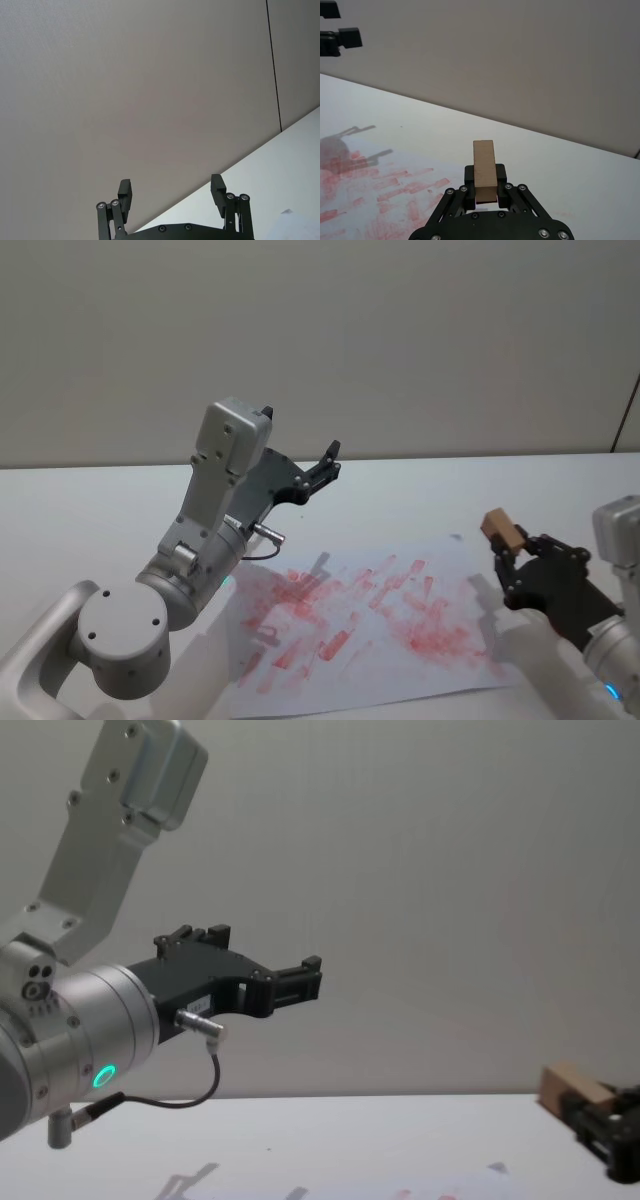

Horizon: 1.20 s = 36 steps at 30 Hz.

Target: Use the one hand to pick up the stamp and affix it onto the A4 paper.

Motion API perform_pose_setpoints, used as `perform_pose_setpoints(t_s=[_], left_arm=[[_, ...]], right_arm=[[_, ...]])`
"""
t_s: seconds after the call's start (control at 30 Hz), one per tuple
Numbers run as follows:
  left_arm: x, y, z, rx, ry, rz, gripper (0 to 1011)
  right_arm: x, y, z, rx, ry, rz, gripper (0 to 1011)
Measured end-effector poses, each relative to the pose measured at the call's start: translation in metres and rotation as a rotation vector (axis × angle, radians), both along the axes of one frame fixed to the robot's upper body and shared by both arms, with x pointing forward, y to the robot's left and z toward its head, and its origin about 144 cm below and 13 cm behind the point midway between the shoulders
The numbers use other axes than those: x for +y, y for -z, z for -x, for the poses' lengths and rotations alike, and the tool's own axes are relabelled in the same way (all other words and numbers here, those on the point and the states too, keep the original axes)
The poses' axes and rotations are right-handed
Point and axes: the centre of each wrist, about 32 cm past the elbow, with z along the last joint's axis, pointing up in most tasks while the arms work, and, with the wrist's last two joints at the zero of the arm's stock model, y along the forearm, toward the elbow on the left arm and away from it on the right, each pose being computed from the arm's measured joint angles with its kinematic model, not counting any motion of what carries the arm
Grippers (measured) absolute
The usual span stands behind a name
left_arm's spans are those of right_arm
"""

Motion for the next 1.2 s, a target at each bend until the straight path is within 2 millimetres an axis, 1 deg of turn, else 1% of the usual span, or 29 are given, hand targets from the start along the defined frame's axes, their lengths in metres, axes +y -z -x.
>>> perform_pose_setpoints(t_s=[0.27, 0.57, 0.9, 1.2], left_arm=[[0.0, 0.0, 0.0, 0.0, 0.0, 0.0, 1001], [0.0, 0.0, 0.0, 0.0, 0.0, 0.0, 1001], [0.0, 0.0, 0.0, 0.0, 0.0, 0.0, 1001], [0.0, 0.0, 0.0, 0.0, 0.0, 0.0, 1001]], right_arm=[[0.01, 0.003, -0.012, 0.044, -0.079, -0.041, 216], [0.015, 0.007, -0.018, 0.138, -0.106, -0.042, 216], [0.016, 0.011, -0.022, 0.259, -0.099, 0.032, 216], [0.017, 0.012, -0.026, 0.304, -0.093, 0.074, 216]])
